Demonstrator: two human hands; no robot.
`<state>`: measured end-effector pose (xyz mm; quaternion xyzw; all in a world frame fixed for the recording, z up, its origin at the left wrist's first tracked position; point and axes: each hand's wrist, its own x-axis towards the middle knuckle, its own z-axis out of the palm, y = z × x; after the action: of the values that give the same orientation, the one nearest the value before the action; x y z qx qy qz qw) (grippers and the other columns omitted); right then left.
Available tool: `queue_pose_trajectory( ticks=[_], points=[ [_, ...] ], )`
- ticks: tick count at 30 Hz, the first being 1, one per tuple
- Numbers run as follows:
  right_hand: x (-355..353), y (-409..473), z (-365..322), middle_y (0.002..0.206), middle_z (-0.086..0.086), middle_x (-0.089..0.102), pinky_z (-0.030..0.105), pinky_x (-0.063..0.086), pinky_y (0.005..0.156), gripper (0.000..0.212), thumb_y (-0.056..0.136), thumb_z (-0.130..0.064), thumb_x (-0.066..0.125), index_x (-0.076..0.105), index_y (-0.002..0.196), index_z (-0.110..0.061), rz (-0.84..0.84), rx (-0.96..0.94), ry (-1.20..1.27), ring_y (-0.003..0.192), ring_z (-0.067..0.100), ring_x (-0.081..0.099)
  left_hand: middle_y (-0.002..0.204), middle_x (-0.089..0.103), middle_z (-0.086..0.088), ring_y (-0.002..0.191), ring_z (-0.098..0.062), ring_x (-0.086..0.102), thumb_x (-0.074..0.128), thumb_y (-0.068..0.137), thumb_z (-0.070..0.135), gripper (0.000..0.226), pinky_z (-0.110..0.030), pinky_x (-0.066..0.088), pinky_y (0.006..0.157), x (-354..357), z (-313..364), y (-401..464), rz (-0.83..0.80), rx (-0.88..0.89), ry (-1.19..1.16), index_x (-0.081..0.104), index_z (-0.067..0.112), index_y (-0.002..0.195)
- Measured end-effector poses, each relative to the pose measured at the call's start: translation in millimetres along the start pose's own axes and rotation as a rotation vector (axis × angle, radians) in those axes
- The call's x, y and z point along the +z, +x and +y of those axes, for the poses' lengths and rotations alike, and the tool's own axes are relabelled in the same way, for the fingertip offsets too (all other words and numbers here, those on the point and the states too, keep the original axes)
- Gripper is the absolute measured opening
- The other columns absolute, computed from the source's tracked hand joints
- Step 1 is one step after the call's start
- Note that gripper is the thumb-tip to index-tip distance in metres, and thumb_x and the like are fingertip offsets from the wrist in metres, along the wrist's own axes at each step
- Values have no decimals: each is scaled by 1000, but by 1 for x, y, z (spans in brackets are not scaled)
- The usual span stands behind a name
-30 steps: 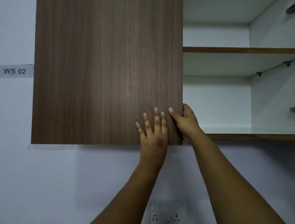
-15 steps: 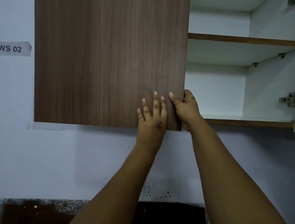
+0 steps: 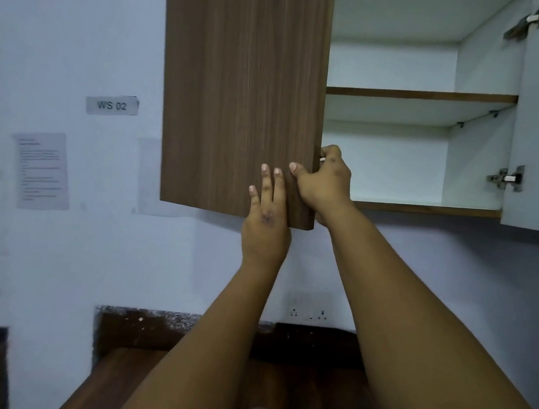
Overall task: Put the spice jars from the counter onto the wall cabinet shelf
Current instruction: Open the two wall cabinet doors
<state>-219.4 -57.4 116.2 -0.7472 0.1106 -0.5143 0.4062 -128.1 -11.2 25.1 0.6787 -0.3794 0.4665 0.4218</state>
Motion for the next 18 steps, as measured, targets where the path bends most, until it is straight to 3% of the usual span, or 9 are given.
queue_pose_trajectory(
  ticks=[4, 7, 9, 11, 15, 18],
  points=[
    [9, -42, -42, 110, 6, 57, 30, 48, 76, 41, 90, -22, 65, 43, 124, -12, 36, 14, -54, 91, 20, 55, 160, 19, -13, 149, -27, 14, 64, 88, 19, 84, -44, 37, 112, -60, 22, -12, -101, -112, -36, 13, 7, 154],
    [18, -67, -68, 99, 3, 54, 26, 43, 68, 38, 92, -19, 64, 43, 123, -12, 53, 11, -96, 82, 18, 53, 158, 27, -12, 146, -24, 25, 66, 87, 26, 85, -35, 34, 113, -106, 38, -20, -172, -124, -122, 16, 8, 154],
    [27, -83, -84, 101, 6, 59, 27, 43, 65, 35, 92, -19, 63, 42, 120, -12, 58, 2, -141, 80, 19, 57, 152, 38, -15, 130, -25, 49, 61, 90, 27, 75, -27, 42, 99, -126, 34, -30, -178, -106, -78, 23, 5, 152],
    [39, -97, -100, 102, 8, 61, 28, 45, 65, 34, 92, -19, 63, 42, 118, -12, 66, -18, -192, 82, 22, 61, 139, 52, -18, 111, -25, 62, 55, 95, 26, 60, -25, 47, 84, -142, 24, -36, -156, -89, 7, 35, 1, 145],
    [64, -124, -134, 103, 8, 61, 30, 45, 64, 36, 90, -16, 64, 41, 118, -12, 46, -36, -319, 82, 22, 58, 108, 67, -22, 90, -30, 66, 48, 98, 18, 36, -28, 49, 69, -179, 0, -39, -114, -217, 10, 56, -10, 119],
    [85, -140, -153, 103, 8, 63, 31, 46, 61, 40, 92, -15, 62, 38, 124, -11, 50, -68, -451, 86, 24, 63, 87, 68, -24, 78, -34, 66, 52, 93, 1, 18, -16, 35, 51, -208, -7, -41, -91, -276, -93, 63, -13, 95]
  ],
)
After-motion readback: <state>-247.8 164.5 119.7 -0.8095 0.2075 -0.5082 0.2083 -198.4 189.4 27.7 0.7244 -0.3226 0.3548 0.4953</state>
